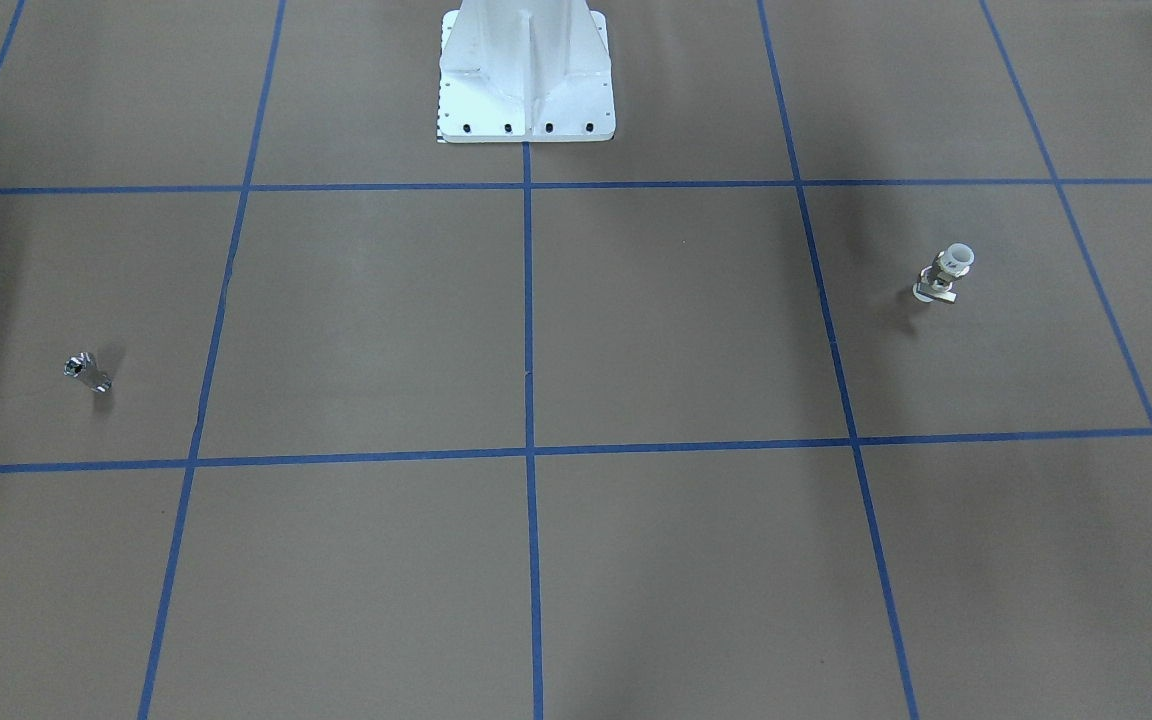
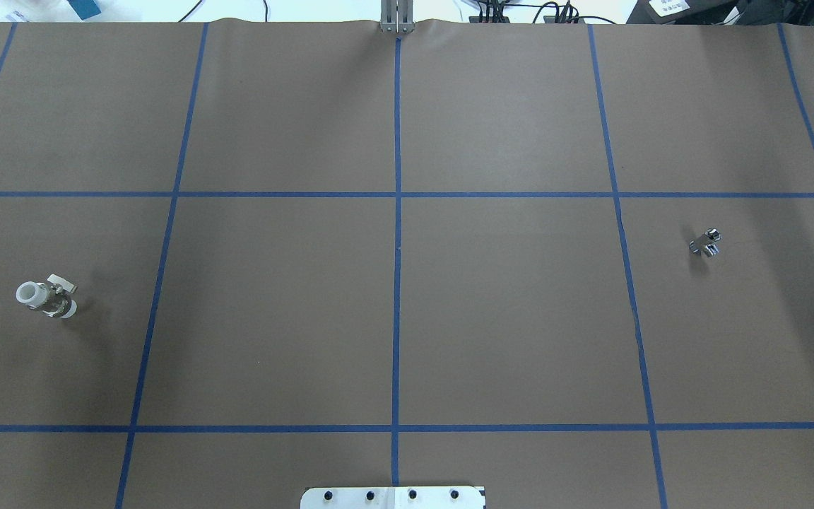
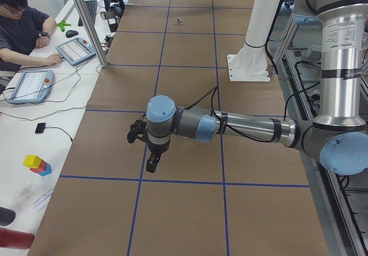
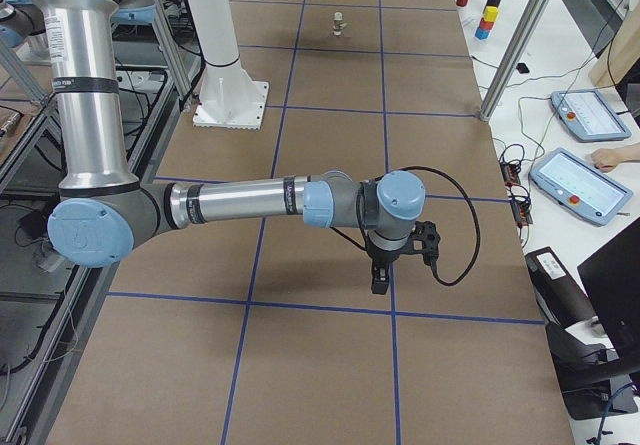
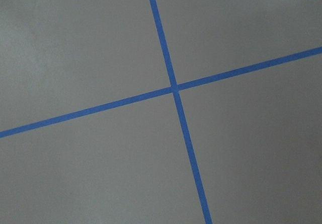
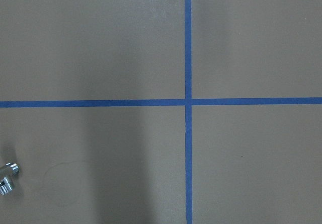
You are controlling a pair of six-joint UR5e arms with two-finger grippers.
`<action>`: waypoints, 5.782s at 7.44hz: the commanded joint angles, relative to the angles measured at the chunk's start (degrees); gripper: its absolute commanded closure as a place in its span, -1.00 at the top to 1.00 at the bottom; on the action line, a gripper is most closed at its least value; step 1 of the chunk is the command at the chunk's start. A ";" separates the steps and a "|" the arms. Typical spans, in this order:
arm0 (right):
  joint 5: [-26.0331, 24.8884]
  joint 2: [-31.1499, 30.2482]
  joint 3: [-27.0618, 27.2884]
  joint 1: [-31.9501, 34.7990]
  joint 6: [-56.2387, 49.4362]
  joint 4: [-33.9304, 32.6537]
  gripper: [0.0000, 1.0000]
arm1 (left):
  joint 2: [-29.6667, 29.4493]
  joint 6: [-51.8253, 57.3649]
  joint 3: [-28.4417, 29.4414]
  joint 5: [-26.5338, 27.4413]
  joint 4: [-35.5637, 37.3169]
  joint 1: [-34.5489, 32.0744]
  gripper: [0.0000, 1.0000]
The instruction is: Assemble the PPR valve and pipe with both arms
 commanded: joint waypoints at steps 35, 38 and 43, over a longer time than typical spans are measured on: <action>4.69 0.14 -0.95 -0.44 0.41 -0.18 1.00 | -10.75 -38.77 -15.23 4.50 18.13 36.99 -1.00; 4.35 0.76 -0.69 -0.44 0.49 -0.09 1.00 | -41.33 -50.77 -1.42 4.16 32.20 38.91 -1.00; 4.52 0.14 -0.24 -0.44 0.49 -0.09 1.00 | -62.91 -71.03 34.29 4.42 4.60 47.87 -1.00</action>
